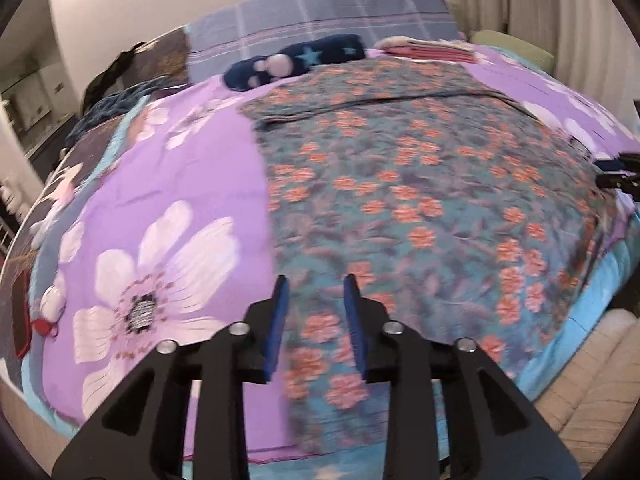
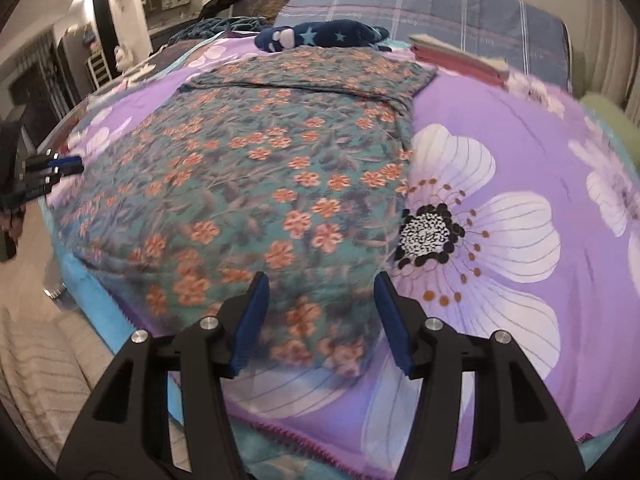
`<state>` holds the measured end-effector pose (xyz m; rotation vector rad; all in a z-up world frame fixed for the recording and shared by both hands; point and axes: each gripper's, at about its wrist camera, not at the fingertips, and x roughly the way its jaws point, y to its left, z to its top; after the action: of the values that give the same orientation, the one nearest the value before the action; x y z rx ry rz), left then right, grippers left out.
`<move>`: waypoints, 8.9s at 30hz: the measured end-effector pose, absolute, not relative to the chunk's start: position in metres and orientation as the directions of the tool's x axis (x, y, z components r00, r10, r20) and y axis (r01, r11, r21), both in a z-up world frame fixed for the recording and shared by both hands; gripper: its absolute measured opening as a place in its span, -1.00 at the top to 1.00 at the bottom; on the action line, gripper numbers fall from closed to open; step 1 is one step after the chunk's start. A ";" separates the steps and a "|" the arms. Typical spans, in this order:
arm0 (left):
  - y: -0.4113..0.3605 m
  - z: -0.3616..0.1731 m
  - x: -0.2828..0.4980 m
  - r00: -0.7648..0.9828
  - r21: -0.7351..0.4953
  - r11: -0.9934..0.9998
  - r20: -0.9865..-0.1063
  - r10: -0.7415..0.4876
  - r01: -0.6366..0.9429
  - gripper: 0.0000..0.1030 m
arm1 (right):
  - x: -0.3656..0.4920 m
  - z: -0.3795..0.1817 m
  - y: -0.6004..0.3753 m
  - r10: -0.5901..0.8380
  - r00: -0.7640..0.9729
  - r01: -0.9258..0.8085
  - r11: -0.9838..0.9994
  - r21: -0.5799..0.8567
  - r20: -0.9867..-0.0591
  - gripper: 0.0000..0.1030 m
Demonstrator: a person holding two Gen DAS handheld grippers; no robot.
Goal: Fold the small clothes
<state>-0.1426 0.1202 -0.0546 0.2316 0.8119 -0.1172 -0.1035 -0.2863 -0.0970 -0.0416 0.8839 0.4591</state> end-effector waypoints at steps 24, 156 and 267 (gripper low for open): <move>0.114 -0.034 -0.121 0.741 0.231 0.929 -0.668 -0.065 0.290 -0.45 | -0.004 -0.080 -0.320 0.312 0.651 -0.163 0.948 0.274 -0.692 0.82; 0.130 -0.078 0.070 0.683 0.199 0.973 -0.727 0.069 0.114 0.35 | 0.097 -0.089 -0.285 0.377 0.612 -0.323 0.922 0.216 -0.695 0.58; 0.145 -0.025 0.005 0.689 -0.400 0.916 -0.657 -0.306 0.025 0.98 | 0.027 -0.071 -0.308 0.418 0.610 0.057 0.824 0.564 -0.673 0.82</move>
<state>0.0055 0.1445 -0.0249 -0.3788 0.7933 -0.1905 0.0266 -0.3078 -0.0710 0.5832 0.9014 0.2228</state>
